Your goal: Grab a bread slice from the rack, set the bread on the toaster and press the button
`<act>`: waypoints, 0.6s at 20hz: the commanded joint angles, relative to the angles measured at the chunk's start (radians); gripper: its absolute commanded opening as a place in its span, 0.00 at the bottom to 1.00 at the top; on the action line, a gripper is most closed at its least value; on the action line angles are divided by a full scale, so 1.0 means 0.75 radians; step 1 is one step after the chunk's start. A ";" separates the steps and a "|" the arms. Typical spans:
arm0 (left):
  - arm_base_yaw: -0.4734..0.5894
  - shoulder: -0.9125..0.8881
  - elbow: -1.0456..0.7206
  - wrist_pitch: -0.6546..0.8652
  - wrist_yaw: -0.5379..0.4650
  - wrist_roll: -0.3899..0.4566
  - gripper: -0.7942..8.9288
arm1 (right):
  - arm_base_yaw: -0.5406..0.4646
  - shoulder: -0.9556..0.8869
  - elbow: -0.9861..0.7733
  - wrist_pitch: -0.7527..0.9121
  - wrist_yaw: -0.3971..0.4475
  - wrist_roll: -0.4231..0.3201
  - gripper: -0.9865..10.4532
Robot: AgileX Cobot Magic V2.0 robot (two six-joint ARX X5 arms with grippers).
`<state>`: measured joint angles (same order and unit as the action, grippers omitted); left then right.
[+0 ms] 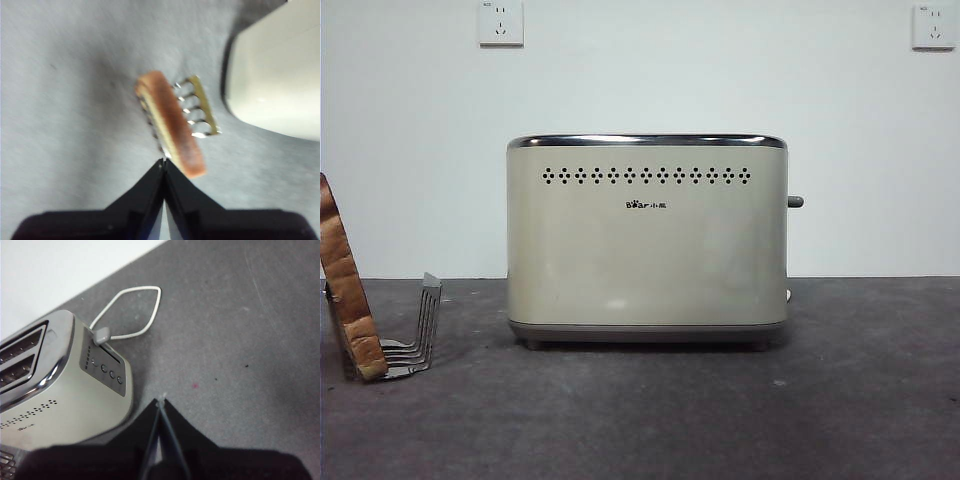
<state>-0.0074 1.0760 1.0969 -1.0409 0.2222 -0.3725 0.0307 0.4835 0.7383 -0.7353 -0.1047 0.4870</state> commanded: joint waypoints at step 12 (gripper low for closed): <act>0.002 0.286 0.113 -0.006 0.037 -0.455 0.26 | 0.002 0.182 0.058 -0.012 -0.002 -0.063 0.09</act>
<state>-0.0074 1.2884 1.1801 -1.0473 0.2470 -0.6701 0.0307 0.6201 0.7761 -0.7467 -0.1051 0.4526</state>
